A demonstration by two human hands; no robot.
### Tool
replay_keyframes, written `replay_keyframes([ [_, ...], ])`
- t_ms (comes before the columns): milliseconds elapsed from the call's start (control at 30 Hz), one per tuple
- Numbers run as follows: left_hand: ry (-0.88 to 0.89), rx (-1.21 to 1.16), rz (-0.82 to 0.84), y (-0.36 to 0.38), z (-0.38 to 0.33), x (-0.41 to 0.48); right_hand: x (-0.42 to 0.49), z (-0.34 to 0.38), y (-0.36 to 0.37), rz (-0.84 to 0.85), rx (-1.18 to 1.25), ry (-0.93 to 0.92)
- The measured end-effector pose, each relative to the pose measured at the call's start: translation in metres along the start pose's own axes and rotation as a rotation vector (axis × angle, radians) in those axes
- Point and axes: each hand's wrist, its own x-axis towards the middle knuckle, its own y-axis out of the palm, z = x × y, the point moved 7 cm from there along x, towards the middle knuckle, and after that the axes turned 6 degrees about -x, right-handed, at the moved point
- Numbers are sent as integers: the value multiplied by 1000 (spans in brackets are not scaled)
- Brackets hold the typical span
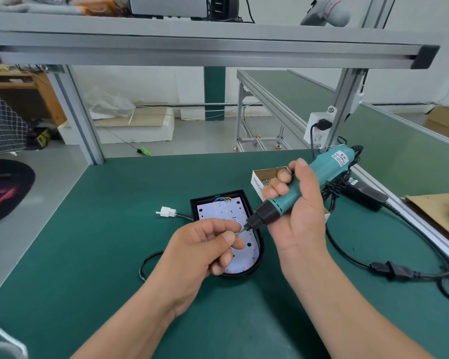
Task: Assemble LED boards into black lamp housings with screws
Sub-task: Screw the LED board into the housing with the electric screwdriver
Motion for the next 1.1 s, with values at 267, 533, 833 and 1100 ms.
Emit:
replay_keyframes([
  [267, -18, -27, 9, -1, 2, 3, 2, -1, -4, -31, 33, 15],
  [533, 2, 8, -155, -24, -3, 10, 4, 1, -7, -43, 39, 14],
  [833, -18, 645, -338, -65, -9, 27, 3, -9, -6, 21, -132, 16],
  [1100, -14, 1075, -323, -44, -11, 27, 5, -16, -6, 81, -219, 29],
])
